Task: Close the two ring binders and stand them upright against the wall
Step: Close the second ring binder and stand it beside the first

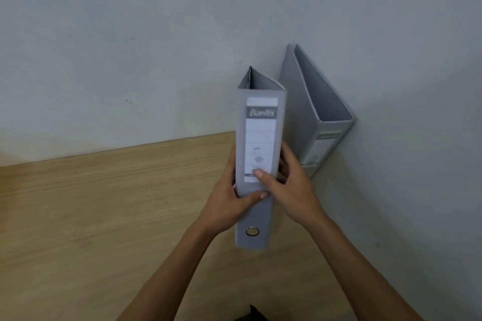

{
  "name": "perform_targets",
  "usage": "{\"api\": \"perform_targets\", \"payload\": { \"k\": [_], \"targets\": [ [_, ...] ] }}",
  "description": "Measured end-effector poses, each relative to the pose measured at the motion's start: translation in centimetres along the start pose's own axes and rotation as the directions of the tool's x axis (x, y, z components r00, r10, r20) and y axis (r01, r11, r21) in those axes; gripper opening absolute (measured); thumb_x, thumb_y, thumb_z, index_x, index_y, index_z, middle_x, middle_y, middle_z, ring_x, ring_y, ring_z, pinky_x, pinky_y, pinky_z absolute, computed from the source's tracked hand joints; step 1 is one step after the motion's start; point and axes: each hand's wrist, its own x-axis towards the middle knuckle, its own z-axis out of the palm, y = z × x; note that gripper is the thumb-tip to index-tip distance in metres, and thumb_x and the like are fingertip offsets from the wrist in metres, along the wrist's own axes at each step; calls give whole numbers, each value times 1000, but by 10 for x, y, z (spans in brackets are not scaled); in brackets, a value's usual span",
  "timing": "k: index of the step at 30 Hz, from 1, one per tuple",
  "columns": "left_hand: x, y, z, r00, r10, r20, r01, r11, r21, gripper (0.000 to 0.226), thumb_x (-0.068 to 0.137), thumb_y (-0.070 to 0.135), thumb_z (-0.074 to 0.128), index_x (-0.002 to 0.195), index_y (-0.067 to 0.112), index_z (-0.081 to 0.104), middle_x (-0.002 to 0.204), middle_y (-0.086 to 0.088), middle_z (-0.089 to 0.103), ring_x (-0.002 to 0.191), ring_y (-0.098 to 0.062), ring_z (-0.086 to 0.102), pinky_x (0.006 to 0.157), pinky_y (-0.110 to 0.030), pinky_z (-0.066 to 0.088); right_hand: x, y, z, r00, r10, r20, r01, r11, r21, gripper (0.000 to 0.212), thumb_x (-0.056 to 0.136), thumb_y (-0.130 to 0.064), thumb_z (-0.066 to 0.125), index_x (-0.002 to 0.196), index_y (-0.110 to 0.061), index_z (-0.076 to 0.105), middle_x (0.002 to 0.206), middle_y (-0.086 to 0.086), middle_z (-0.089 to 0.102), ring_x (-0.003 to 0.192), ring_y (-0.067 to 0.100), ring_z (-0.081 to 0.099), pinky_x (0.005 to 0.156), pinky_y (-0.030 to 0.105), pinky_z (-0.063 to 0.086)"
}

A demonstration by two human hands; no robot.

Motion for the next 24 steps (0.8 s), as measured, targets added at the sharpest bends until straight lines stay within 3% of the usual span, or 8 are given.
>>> {"api": "perform_targets", "payload": {
  "k": [4,8,10,12,14,17,22,24],
  "targets": [
    [8,-15,19,998,15,56,-21,993,116,105,79,2,81,161,17,16,134,19,57,119,8,59,85,-13,54,-11,15,-27,999,53,2,-52,994,-93,77,84,-19,78,149,-35,42,135,-18,63,124,-4,59,94,21,56],
    [12,-38,33,1000,-19,-1,19,984,178,97,82,1,76,160,12,20,139,13,54,118,17,54,85,-6,50,-18,37,-38,992,126,8,-123,980,-154,68,86,-11,75,146,-29,51,128,-21,67,119,-8,61,100,22,53],
    [14,-43,39,1000,-6,-22,10,979,204,98,83,4,76,161,12,17,151,2,48,126,16,50,95,-12,51,-18,46,-44,991,129,-18,-130,978,-161,62,85,-12,76,142,-30,56,126,-17,70,119,-2,63,99,26,55],
    [17,-47,46,999,23,-34,-15,974,226,99,83,6,76,161,13,15,158,-3,42,139,-4,46,106,-24,49,-15,50,-51,990,139,-15,-140,976,-165,56,84,-11,76,134,-33,61,119,-23,73,116,-2,66,97,24,55],
    [22,-48,52,998,40,-44,-29,970,241,101,84,6,75,162,14,11,159,-4,41,143,-14,44,110,-31,47,-10,51,-56,989,147,-15,-147,973,-177,54,84,-9,76,129,-35,62,108,-31,72,110,-7,66,94,17,54],
    [34,-47,58,998,44,-48,-31,969,246,105,83,4,75,162,12,5,154,-4,45,140,-14,47,110,-33,48,-2,53,-62,992,118,-51,-126,972,-197,50,85,-10,76,130,-27,65,106,-28,71,106,-9,67,91,11,53],
    [58,-46,56,999,16,-49,-2,960,280,107,81,6,78,160,8,4,149,-6,49,138,-18,50,104,-43,53,12,56,-65,988,76,-131,-102,974,-202,44,85,-12,76,127,-21,70,114,-7,77,105,0,71,92,21,57],
    [67,-46,56,999,20,-45,-6,954,299,109,82,5,77,160,10,2,150,-6,47,140,-18,47,107,-42,51,17,54,-67,983,72,-166,-106,973,-204,40,85,-12,76,124,-20,71,112,-6,77,100,-2,70,86,17,58]
  ]
}}
